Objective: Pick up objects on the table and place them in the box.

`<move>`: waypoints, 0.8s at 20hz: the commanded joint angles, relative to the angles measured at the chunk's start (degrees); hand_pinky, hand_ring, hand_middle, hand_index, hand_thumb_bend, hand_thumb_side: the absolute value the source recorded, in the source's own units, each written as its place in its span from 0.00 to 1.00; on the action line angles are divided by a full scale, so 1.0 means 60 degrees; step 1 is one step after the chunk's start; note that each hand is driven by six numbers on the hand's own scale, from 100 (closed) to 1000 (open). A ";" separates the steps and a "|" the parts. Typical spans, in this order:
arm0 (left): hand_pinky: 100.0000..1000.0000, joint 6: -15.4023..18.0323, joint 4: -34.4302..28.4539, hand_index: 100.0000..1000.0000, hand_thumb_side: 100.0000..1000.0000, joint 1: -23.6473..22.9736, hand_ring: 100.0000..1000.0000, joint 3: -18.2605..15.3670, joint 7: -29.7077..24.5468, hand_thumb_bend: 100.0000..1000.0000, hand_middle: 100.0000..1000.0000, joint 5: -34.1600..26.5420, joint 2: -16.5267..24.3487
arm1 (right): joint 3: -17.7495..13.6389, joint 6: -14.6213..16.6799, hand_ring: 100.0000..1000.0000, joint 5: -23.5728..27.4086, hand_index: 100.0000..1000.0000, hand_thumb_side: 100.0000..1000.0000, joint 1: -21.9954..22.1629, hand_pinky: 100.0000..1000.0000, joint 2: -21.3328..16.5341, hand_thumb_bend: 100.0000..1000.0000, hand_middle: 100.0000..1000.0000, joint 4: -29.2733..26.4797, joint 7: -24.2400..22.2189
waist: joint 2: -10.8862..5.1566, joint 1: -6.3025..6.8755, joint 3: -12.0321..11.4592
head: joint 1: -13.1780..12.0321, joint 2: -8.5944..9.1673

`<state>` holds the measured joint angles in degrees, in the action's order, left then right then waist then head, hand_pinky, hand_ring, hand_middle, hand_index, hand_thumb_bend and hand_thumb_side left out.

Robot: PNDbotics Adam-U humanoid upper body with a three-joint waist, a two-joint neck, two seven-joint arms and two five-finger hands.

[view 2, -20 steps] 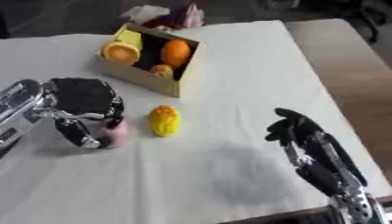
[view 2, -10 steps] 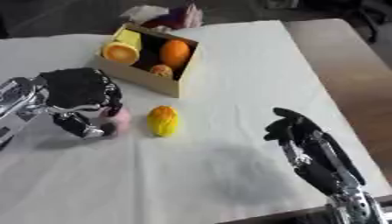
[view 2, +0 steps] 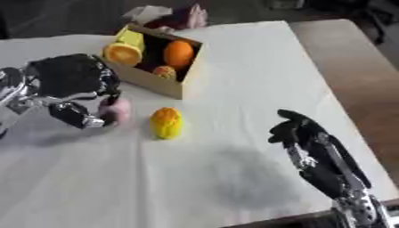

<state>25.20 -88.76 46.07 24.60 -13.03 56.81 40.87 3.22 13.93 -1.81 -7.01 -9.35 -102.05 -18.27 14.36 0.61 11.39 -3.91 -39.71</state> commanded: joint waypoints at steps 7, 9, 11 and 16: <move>0.42 -0.0769 0.1858 0.43 0.08 0.1476 0.28 -0.1088 0.1232 0.28 0.23 0.0993 -0.0831 | 0.0011 0.0001 0.58 0.0008 0.87 0.54 -0.0020 0.67 -0.0078 0.00 0.58 -0.0073 -0.0041 | -0.0229 -0.0025 0.0091 | -0.0089 0.0124; 0.42 -0.0903 0.2494 0.43 0.07 0.1653 0.28 -0.1231 0.1662 0.25 0.23 0.1330 -0.1140 | 0.0030 -0.0003 0.58 0.0029 0.87 0.54 -0.0031 0.67 -0.0050 0.00 0.58 -0.0074 -0.0065 | -0.0230 -0.0030 0.0141 | -0.0136 0.0135; 0.45 -0.0909 0.2923 0.46 0.09 0.1700 0.31 -0.1263 0.1922 0.24 0.26 0.1523 -0.1282 | 0.0032 -0.0010 0.58 0.0043 0.87 0.54 -0.0044 0.67 -0.0031 0.00 0.58 -0.0078 -0.0077 | -0.0225 -0.0018 0.0172 | -0.0132 0.0142; 0.60 -0.0467 0.3083 0.62 0.17 0.1538 0.45 -0.1094 0.1137 0.19 0.42 0.1326 -0.1101 | -0.0006 -0.0026 0.58 0.0013 0.87 0.55 -0.0048 0.67 -0.0045 0.00 0.58 -0.0072 -0.0053 | -0.0209 0.0046 0.0152 | -0.0027 0.0163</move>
<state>21.83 -69.91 54.38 18.26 -5.14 65.23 32.80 3.37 13.67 -1.80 -6.98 -9.31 -101.73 -18.56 14.12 0.99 12.33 -4.29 -39.66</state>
